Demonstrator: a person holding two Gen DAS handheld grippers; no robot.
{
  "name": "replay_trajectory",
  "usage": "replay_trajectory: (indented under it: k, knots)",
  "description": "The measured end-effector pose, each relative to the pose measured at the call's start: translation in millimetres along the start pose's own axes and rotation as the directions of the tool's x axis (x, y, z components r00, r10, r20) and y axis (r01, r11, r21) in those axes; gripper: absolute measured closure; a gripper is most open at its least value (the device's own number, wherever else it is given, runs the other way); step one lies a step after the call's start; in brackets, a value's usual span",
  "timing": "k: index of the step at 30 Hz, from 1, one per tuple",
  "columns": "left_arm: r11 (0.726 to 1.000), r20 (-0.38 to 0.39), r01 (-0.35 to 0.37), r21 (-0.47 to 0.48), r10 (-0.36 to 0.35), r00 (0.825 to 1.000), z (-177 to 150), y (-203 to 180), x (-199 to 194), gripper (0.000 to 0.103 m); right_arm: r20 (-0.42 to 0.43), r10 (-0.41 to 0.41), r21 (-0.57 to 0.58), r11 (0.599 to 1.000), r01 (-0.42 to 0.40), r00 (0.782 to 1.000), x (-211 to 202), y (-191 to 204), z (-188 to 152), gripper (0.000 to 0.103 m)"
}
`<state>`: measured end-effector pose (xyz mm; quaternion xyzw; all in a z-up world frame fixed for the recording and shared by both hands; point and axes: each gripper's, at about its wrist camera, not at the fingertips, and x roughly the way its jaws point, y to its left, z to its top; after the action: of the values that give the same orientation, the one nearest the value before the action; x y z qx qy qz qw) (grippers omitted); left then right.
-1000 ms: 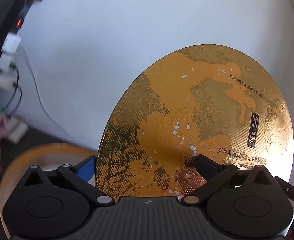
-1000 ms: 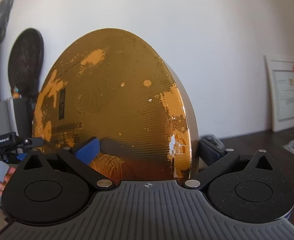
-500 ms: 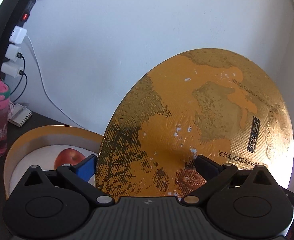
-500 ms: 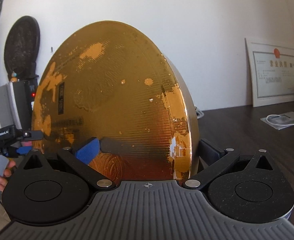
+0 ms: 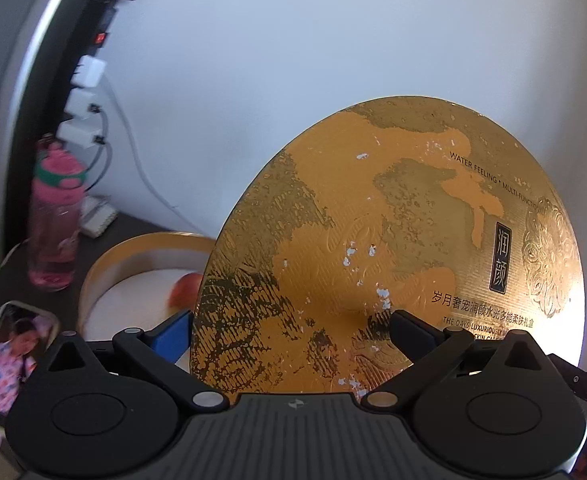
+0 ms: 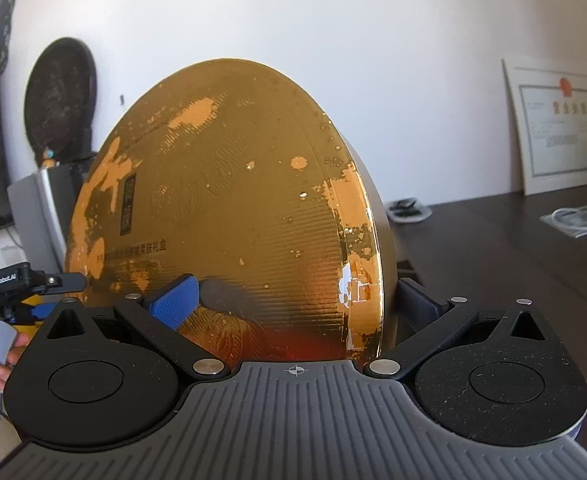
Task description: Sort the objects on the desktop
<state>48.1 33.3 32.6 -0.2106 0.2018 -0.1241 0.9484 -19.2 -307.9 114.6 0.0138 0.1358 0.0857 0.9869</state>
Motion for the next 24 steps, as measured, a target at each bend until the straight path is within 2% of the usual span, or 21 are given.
replay_trajectory:
  k: [10,16,24]
  knots:
    - [0.994,-0.083,-0.092,-0.061,0.087,0.993,-19.9,28.2,-13.8,0.001,-0.087,0.048,0.013,0.999,-0.047,0.995,21.4,16.4,-21.8,0.000]
    - [0.986,-0.067,-0.149,-0.078,0.144,0.987,-8.3,47.5,-12.3,0.001,-0.125,0.077,0.014,0.997,-0.076,0.989,47.5,27.3,-23.6,0.000]
    - [0.974,-0.079,-0.213,-0.075,0.207,0.975,17.9,69.4,1.4,0.001,-0.171,0.135,0.064,0.990,-0.126,0.976,104.4,38.9,-24.4,0.000]
